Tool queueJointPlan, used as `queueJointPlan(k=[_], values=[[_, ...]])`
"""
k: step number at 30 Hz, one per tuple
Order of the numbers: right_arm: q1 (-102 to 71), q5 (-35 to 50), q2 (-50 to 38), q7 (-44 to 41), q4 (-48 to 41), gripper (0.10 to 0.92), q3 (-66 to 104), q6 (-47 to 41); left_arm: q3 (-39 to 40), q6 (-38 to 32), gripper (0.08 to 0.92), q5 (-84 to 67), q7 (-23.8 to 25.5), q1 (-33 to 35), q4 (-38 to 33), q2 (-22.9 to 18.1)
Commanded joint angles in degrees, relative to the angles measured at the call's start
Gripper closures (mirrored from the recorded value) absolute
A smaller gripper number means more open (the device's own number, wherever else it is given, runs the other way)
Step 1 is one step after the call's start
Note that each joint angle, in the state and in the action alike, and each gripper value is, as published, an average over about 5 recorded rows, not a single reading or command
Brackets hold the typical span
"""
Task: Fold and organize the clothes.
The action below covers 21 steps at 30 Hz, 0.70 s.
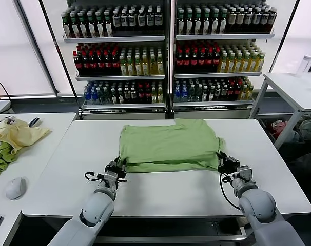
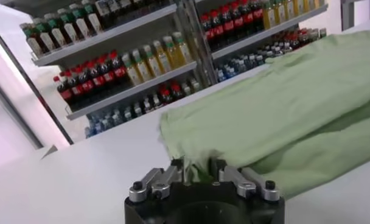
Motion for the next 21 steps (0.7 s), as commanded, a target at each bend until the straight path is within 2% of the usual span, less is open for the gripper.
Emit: queueJointPlan(k=[1,8,11,15,21], values=[[-2.9,-0.2,-0.1,0.6,1.3,0.486,2.4,-0.8,-1.6,0.5,0.44,-1.0,-0.3,4.5,-1.9,-0.3],[-0.7,5.0,0.7,5.0,-1.8,0.287,2.0,-2.1,-1.4,2.2,0.243,-5.3,-0.6,2.3,0.3,-0.8],[0.9,7.0,0.8,5.3,-2.9,0.224,0.9,-3.2,-1.1,2.5,0.193,-7.1,-0.9,0.8,1.2,-1.0],[2.8,8.6,0.8,5.5,-4.6,0.231,-0.8,-4.1,-0.8,2.6,0.254,-8.3,-1.0,-0.4,1.9,-1.1],[3.8,10.9,0.5,5.1,-5.9,0.397,-1.6,-4.7,-0.5,2.4,0.426,-8.9,-0.8,-0.9,2.3,-1.0]])
